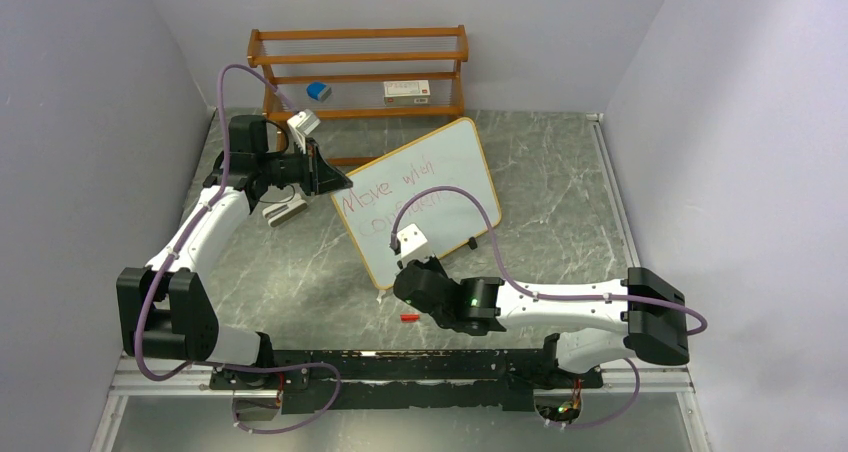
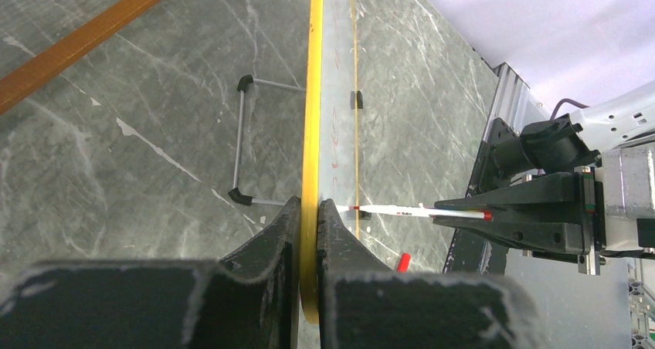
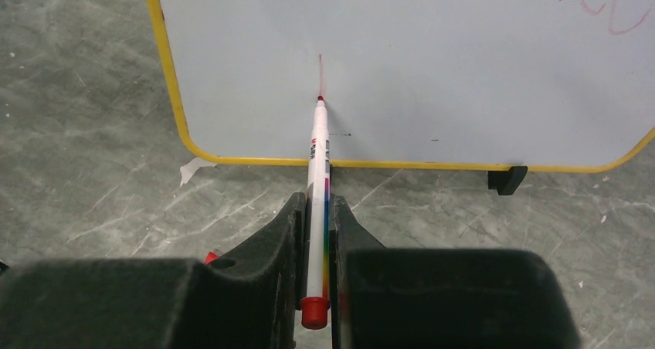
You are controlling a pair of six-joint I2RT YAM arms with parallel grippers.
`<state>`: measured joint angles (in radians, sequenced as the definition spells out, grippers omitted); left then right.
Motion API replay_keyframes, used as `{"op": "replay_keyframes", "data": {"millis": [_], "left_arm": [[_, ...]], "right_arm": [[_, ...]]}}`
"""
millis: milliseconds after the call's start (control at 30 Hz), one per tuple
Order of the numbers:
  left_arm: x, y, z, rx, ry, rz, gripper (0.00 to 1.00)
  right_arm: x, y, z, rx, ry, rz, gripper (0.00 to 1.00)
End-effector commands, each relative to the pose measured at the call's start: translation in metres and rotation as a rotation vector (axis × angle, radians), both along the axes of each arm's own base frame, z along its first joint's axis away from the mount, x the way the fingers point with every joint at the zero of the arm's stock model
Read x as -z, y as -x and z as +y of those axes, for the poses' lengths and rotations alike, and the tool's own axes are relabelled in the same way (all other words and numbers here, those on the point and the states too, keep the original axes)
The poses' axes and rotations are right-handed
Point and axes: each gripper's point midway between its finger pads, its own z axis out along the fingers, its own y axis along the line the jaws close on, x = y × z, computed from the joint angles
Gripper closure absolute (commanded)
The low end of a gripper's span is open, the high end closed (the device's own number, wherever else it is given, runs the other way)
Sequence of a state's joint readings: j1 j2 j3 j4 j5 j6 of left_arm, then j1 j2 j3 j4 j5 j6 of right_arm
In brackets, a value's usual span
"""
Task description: Write a sentence on the whiteboard
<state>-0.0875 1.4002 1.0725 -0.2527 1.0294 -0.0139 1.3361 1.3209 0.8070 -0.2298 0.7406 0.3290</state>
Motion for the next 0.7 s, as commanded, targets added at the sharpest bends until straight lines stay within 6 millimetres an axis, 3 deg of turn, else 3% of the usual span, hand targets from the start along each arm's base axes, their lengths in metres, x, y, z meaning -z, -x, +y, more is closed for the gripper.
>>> {"op": "replay_keyframes", "data": {"millis": [0, 200, 667], "left_arm": [[0.01, -0.008, 0.007, -0.04, -0.066, -0.037, 0.95], [0.011, -0.008, 0.007, -0.037, -0.066, -0.035, 0.95], [0.011, -0.009, 0.007, -0.039, -0.068, -0.036, 0.95]], "right_arm": [[-0.014, -0.008, -0.001, 0.024, -0.049, -0.045, 1.0], [-0.026, -0.017, 0.003, 0.031, -0.061, -0.09, 1.0], [-0.025, -0.029, 0.001, 0.056, -0.05, -0.098, 1.0]]}}
